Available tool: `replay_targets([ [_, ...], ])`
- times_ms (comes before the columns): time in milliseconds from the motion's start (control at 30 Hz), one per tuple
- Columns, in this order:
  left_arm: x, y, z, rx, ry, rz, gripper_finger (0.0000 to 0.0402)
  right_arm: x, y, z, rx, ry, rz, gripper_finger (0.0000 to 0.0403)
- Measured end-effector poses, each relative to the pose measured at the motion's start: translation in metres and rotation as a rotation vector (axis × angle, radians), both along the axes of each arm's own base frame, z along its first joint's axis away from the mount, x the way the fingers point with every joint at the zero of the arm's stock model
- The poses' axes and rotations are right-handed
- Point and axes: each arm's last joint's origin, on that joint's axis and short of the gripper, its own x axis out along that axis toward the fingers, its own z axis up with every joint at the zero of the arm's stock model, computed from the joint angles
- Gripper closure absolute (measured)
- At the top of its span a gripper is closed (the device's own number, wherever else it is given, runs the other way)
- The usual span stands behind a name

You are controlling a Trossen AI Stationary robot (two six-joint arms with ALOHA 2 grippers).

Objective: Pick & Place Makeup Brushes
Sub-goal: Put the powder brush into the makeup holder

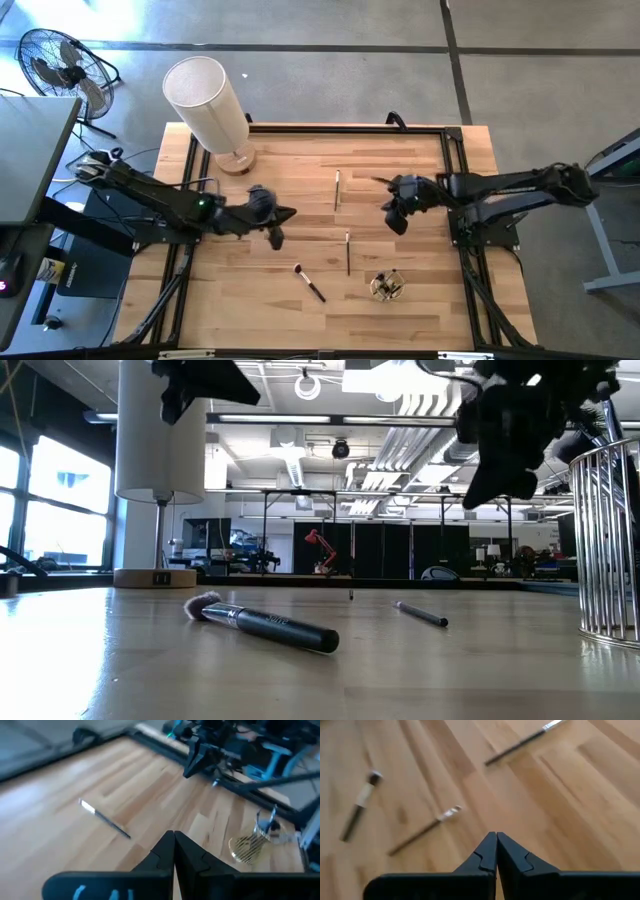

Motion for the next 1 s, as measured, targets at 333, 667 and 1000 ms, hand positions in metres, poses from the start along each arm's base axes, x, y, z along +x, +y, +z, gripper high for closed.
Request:
replay_targets([
  [333,0.066,-0.024,0.007,-0.494,0.171,0.428,0.0402,-0.016,-0.032,-0.012,-0.065,0.189,0.103,0.0399],
  [667,0.105,-0.054,-0.035,-0.885,0.34,0.746,0.0402,-0.022,-0.036,-0.014,-0.134,0.26,0.192,0.0401],
  [1000,0.115,-0.077,-0.081,-1.166,0.605,0.921,0.0401,-0.022,-0.036,-0.014,-0.126,0.254,0.209,0.0401],
])
